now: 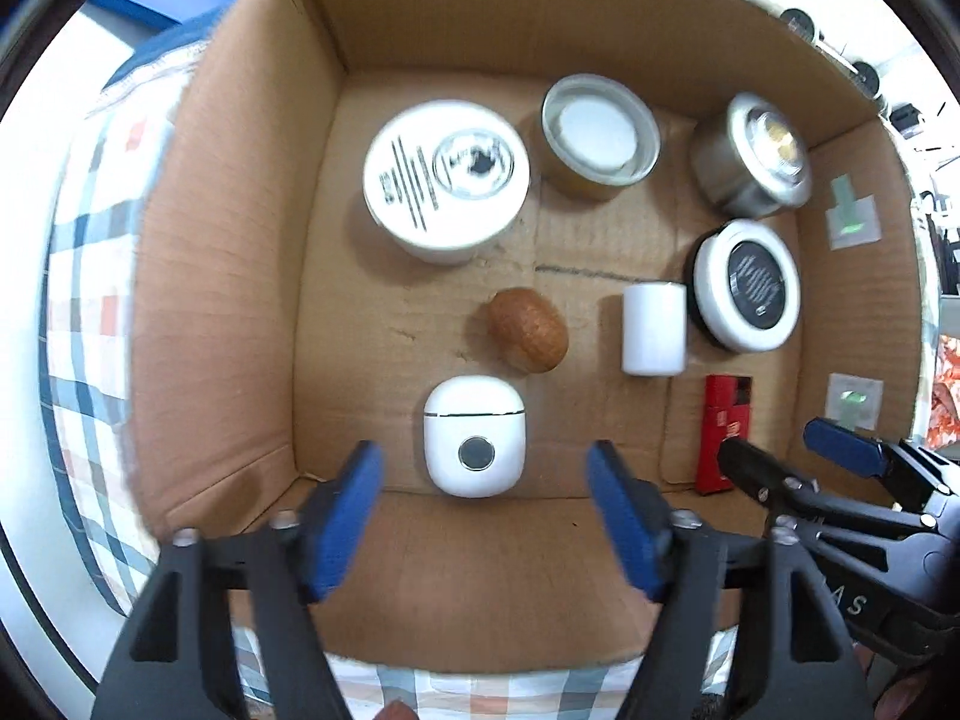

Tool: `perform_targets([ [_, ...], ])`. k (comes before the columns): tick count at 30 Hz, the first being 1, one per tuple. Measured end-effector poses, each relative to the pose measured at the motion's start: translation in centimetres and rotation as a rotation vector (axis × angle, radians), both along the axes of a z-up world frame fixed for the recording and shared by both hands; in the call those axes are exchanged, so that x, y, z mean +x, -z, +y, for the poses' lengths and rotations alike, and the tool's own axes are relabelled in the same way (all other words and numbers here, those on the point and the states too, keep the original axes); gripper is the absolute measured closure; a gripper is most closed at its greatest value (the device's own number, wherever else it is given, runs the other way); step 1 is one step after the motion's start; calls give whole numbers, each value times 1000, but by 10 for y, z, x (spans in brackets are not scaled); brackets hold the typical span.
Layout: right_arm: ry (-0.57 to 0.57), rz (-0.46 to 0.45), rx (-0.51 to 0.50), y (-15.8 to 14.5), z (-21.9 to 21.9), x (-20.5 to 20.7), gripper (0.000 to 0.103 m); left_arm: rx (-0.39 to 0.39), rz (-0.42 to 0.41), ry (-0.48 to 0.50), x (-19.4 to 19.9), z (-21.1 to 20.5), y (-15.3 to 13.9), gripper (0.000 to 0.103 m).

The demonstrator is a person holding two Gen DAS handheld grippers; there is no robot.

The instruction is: Organize rigid objects

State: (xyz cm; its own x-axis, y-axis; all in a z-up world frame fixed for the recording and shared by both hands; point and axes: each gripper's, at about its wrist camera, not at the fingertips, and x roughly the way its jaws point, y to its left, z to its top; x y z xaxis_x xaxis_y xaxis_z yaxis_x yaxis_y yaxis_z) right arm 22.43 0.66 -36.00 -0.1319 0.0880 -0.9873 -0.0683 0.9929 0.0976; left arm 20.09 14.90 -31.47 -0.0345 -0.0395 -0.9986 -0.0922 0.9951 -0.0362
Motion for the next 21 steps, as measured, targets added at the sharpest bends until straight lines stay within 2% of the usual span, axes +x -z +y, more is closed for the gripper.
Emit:
perform_targets([
  [2,4,-17,-3,-10,-3,-1,22,7,-26,3,1,-3,-12,28],
  [3,9,-33,-10,-15,-6,-2,17,9,-33,2,0,-3,-15,24],
  [4,10,-46,-13,-20,-8,-1,15,11,-40,0,0,-3,-19,18],
  [5,15,-58,-15,-25,-12,-1,14,14,-49,-3,1,-2,-23,6],
  [6,23,-65,-13,-29,-15,0,10,15,-55,-4,-1,-2,-25,0],
  [9,46,-85,-5,-38,-26,0,0,15,-80,-12,-3,-2,-34,0],
  [14,65,-121,7,-55,-34,-4,0,15,-117,-12,-20,-1,-48,0],
  [17,59,-164,8,-76,-39,-16,0,25,-171,-5,-29,1,-72,0],
  [21,63,-250,16,-120,-42,-38,0,39,-248,12,-46,-3,-113,0],
])
